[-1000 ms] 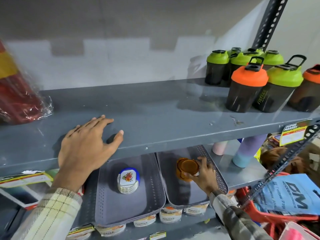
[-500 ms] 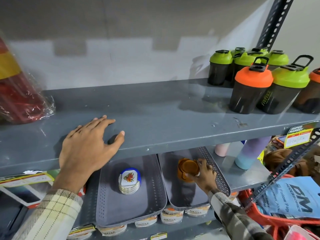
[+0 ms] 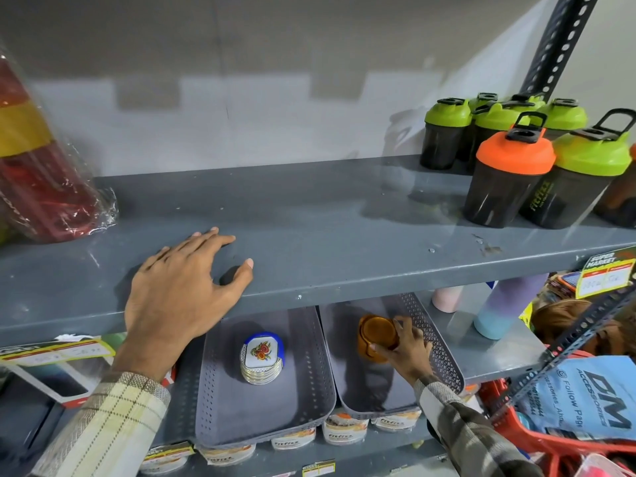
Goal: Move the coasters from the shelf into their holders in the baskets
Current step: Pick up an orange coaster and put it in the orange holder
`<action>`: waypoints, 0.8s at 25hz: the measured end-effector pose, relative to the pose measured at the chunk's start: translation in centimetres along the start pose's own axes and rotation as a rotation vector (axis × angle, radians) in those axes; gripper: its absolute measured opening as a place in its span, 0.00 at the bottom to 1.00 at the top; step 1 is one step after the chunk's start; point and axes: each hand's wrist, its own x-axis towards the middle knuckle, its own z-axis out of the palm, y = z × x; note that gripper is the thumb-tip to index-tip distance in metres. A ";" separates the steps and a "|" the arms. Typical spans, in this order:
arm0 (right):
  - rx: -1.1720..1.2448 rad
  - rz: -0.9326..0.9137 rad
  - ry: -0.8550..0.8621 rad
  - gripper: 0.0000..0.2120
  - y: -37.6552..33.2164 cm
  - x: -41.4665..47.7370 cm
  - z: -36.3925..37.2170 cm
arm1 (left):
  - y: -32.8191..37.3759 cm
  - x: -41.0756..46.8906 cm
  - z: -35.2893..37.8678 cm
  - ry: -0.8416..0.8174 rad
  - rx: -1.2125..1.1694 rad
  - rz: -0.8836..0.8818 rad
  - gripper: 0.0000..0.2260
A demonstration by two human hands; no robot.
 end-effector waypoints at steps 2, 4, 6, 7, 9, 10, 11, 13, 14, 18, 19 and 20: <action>0.005 0.000 -0.011 0.40 -0.1 0.0 0.1 | 0.1 0.0 0.0 0.002 -0.010 -0.002 0.23; 0.016 0.006 -0.016 0.41 -0.3 0.0 0.2 | 0.1 0.0 0.1 0.006 -0.009 -0.004 0.23; 0.017 0.008 -0.021 0.42 -0.3 0.0 0.3 | 0.0 0.0 0.1 0.009 0.001 -0.006 0.23; 0.008 0.007 -0.019 0.44 -0.3 -0.1 0.4 | 0.0 0.0 0.1 0.010 0.000 -0.007 0.23; -0.035 -0.015 -0.018 0.48 -0.8 -0.2 0.6 | 0.1 0.0 0.1 0.013 0.003 -0.006 0.23; -0.055 -0.062 -0.018 0.49 -1.5 -0.3 0.8 | 0.2 0.1 0.2 0.011 0.008 -0.004 0.25; -0.075 -0.138 -0.022 0.48 -2.7 -0.4 1.4 | 0.1 0.0 0.2 0.009 0.010 -0.005 0.26; -0.133 -0.301 -0.043 0.47 -5.7 -0.8 2.6 | 0.1 0.1 0.4 0.005 0.001 0.000 0.27; -0.164 -0.377 -0.073 0.48 -7.6 -1.1 3.6 | -0.1 0.1 0.4 0.004 0.004 0.000 0.26; -0.228 -0.575 -0.222 0.50 -14.4 -2.8 9.0 | -0.5 0.3 0.7 0.003 0.009 0.010 0.28; -0.252 -0.587 -0.266 0.52 -15.7 -3.0 10.4 | -0.5 0.3 0.8 0.006 0.008 0.011 0.28; -0.275 -0.576 -0.321 0.55 -16.6 -3.1 11.6 | -0.6 0.3 0.9 0.009 0.008 0.013 0.28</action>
